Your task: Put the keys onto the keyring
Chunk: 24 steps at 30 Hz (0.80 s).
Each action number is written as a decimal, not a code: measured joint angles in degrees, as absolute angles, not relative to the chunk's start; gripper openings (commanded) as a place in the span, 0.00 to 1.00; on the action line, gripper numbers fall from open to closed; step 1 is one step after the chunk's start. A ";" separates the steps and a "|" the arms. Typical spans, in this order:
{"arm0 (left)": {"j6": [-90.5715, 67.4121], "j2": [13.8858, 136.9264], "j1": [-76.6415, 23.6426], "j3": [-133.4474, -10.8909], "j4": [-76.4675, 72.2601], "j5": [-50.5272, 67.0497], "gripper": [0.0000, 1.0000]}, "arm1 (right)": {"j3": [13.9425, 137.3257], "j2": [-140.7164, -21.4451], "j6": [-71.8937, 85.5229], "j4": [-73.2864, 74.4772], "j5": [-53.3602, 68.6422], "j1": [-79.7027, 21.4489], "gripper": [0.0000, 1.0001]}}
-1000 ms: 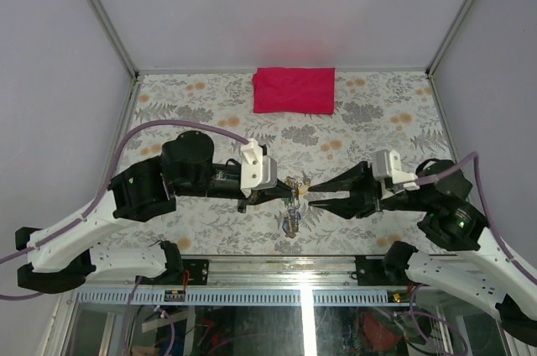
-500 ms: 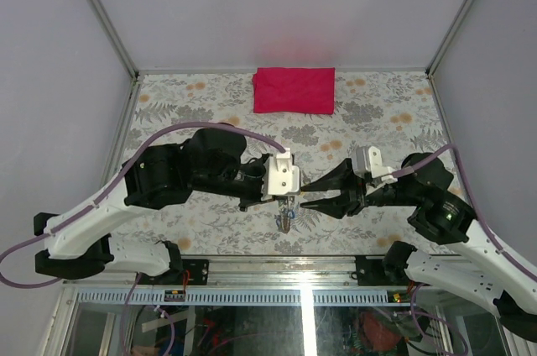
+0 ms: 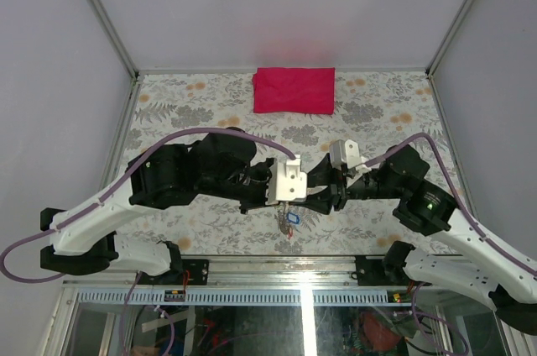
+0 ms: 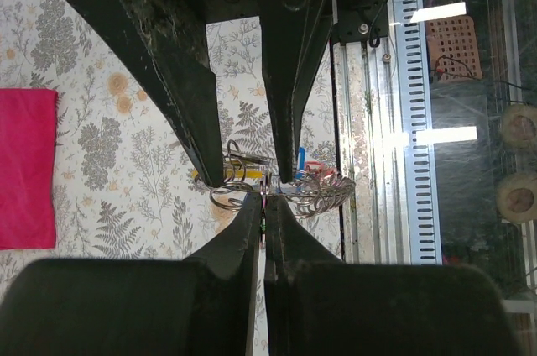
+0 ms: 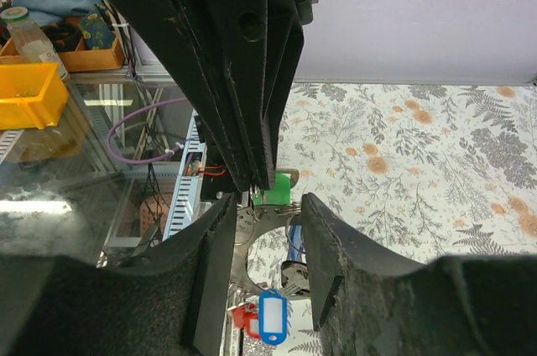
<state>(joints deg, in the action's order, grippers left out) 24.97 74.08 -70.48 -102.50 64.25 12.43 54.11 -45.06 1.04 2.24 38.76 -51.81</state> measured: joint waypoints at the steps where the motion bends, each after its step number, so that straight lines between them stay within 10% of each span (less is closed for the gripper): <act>1: 24.97 74.13 -70.54 -102.50 64.31 12.32 0.00 | 54.11 -45.30 1.02 2.26 38.79 -51.81 0.42; 24: 24.93 74.76 -70.89 -102.63 65.36 9.30 0.00 | 54.11 -47.64 0.21 2.50 40.69 -51.81 0.00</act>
<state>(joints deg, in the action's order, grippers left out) 24.93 74.76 -70.89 -102.63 65.36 9.30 54.11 -47.64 0.21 2.50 40.69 -51.81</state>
